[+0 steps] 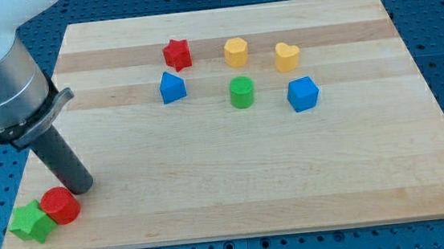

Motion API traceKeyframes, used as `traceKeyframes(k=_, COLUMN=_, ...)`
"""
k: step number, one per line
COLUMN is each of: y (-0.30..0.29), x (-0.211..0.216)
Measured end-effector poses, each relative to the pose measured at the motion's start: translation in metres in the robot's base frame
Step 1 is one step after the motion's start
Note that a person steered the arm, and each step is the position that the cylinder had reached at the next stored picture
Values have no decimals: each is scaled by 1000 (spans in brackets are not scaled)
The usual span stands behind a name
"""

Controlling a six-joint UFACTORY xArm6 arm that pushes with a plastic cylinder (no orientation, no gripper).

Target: Move your arm parallel to the left of the green circle

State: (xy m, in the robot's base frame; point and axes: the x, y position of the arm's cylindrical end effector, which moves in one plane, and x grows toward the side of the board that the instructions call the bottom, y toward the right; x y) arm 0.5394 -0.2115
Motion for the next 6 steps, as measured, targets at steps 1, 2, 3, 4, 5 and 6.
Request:
traceKeyframes(k=1, y=5, x=-23)
traceKeyframes(k=2, y=59, x=-41)
traceKeyframes(k=3, y=94, x=-61)
traceKeyframes(k=4, y=114, x=-83)
traceKeyframes(k=5, y=140, x=-108)
traceKeyframes(k=6, y=171, x=-135)
